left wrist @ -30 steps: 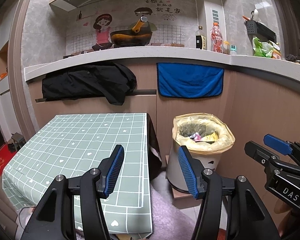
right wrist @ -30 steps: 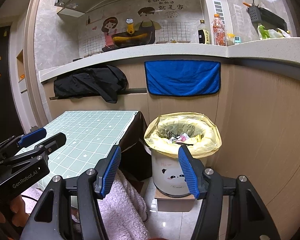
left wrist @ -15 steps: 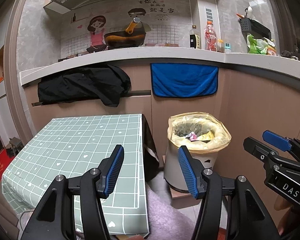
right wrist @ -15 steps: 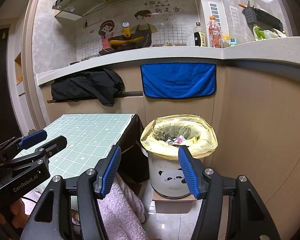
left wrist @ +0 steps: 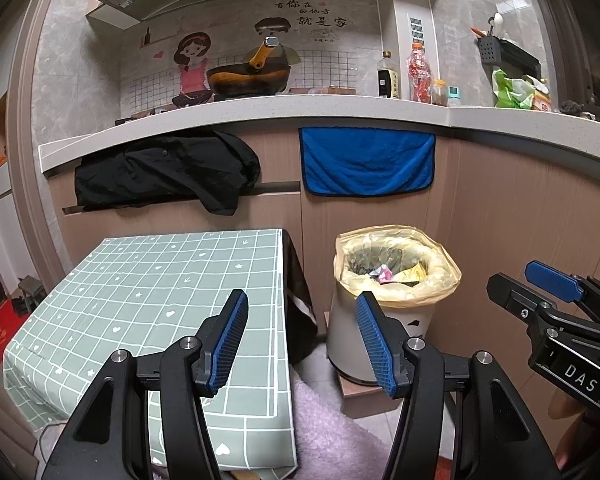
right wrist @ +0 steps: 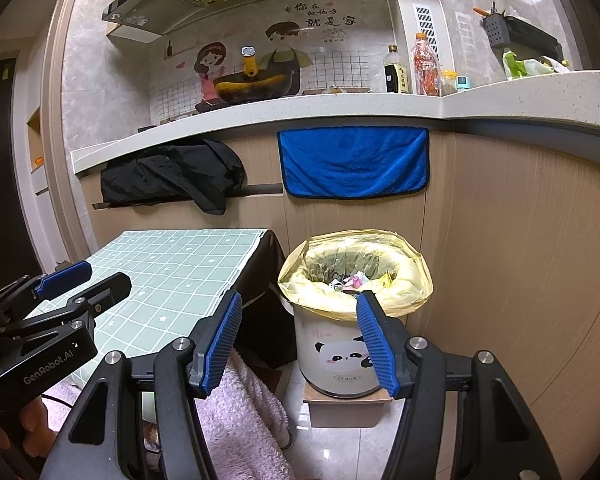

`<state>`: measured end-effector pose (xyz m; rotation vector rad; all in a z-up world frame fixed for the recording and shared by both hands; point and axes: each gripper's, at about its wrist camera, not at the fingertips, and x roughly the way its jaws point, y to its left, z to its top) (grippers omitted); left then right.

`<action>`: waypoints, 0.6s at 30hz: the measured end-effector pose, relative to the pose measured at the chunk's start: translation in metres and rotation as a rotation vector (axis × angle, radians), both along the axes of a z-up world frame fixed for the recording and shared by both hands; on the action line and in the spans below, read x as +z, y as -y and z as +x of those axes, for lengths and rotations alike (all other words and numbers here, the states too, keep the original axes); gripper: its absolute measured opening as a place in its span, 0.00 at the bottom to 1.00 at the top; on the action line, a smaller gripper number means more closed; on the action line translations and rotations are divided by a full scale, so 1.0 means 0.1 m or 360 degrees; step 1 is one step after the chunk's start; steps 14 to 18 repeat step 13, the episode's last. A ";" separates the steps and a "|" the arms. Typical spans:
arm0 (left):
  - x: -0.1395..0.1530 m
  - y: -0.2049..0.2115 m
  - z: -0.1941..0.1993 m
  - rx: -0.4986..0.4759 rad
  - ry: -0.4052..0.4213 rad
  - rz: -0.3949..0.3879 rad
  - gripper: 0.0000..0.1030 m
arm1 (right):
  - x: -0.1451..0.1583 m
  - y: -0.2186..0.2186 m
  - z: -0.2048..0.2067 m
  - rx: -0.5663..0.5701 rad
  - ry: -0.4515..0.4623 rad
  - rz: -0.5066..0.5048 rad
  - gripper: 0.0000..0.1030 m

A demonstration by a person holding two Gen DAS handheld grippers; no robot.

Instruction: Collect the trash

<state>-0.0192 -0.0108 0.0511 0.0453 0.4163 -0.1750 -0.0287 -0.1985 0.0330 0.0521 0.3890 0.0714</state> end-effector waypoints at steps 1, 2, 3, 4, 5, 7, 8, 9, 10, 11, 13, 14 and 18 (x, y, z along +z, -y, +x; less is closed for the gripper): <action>0.00 0.00 0.00 0.0001 0.0001 0.0000 0.56 | 0.00 0.00 0.00 -0.0002 0.0002 -0.0001 0.55; 0.00 0.00 0.00 0.0000 0.0001 0.0000 0.56 | 0.00 0.00 0.00 -0.0001 0.0002 -0.0001 0.55; 0.00 0.00 0.00 -0.0001 0.0000 0.0001 0.56 | 0.00 0.00 0.00 -0.0001 0.0003 -0.0003 0.55; 0.00 0.00 0.00 -0.0003 -0.0002 0.0001 0.56 | 0.00 0.00 0.00 -0.0004 0.0003 -0.0002 0.55; 0.00 0.01 0.00 -0.0002 -0.0003 -0.0001 0.56 | 0.00 0.00 0.00 -0.0005 0.0004 -0.0001 0.55; 0.00 0.01 0.01 -0.0005 -0.0009 -0.0002 0.56 | 0.00 0.01 0.00 -0.0003 0.0001 0.0000 0.55; 0.00 0.01 0.02 -0.0009 -0.0011 -0.0002 0.56 | 0.00 0.01 0.00 -0.0004 0.0002 -0.0001 0.55; 0.00 0.01 0.02 -0.0014 -0.0012 -0.0004 0.56 | 0.00 0.01 0.00 -0.0006 0.0001 -0.0001 0.55; 0.00 0.01 0.03 -0.0022 -0.0013 -0.0008 0.56 | 0.00 0.02 0.01 -0.0005 0.0001 0.0000 0.55; 0.01 0.01 0.03 -0.0028 -0.0013 -0.0013 0.56 | 0.00 0.02 0.00 -0.0009 0.0000 -0.0001 0.55; 0.01 0.00 0.04 -0.0039 -0.0011 -0.0014 0.56 | 0.00 0.01 0.00 -0.0026 -0.0004 -0.0004 0.55; 0.01 0.00 0.04 -0.0039 -0.0011 -0.0014 0.56 | 0.00 0.01 0.00 -0.0026 -0.0004 -0.0004 0.55; 0.01 0.00 0.04 -0.0039 -0.0011 -0.0014 0.56 | 0.00 0.01 0.00 -0.0026 -0.0004 -0.0004 0.55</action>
